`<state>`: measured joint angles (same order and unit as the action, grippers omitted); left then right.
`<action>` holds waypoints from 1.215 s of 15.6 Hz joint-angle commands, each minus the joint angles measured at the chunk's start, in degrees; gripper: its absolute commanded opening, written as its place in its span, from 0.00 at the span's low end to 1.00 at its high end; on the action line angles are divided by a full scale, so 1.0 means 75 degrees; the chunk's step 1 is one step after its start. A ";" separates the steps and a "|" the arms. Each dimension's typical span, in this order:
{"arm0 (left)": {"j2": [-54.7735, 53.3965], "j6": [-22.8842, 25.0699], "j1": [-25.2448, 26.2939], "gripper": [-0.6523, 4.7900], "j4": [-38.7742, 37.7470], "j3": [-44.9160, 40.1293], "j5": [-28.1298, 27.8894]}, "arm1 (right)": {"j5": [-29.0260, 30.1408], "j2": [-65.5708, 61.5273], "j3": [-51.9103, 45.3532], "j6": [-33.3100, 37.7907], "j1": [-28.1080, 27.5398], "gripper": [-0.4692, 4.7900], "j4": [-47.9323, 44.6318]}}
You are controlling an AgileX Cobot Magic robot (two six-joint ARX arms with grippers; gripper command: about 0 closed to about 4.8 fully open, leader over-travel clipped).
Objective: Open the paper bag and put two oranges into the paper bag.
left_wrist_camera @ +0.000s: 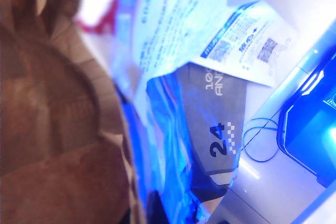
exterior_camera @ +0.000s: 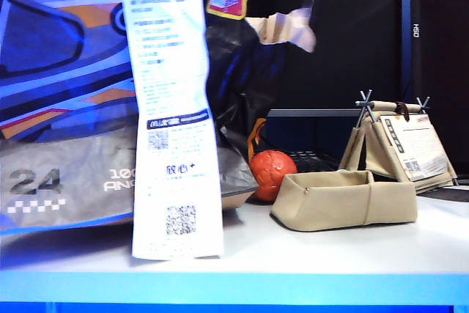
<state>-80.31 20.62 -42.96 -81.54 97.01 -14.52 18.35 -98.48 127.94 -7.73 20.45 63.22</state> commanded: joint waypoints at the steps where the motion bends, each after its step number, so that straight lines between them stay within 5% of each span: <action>1: 0.0047 0.0050 0.0329 0.11 0.0032 0.0035 -0.0111 | 0.0994 -0.0117 -0.1600 -0.0184 -0.0883 0.91 0.0801; 9: 0.0047 0.0067 0.0527 0.11 0.0058 0.0032 -0.0131 | 0.1105 -0.0294 -0.5692 0.0283 -0.0839 0.90 -0.3474; 14: 0.0050 -0.0017 0.1282 0.11 0.0099 0.0032 -0.0143 | 0.1244 -0.1023 -0.5729 0.0274 -0.0804 0.91 -0.3754; 16: 0.0047 -0.0009 0.1317 0.11 0.0152 0.0032 -0.0119 | 0.1865 -0.1329 -0.5729 0.0289 -0.0793 0.91 -0.4068; 19: 0.0047 -0.0006 0.1314 0.11 0.0286 0.0032 -0.0105 | 0.1795 -0.1612 -0.5729 0.0475 -0.0589 1.00 -0.4782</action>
<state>-80.25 20.84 -33.12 -80.18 97.01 -15.40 31.99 -110.50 84.71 -4.75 15.42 29.91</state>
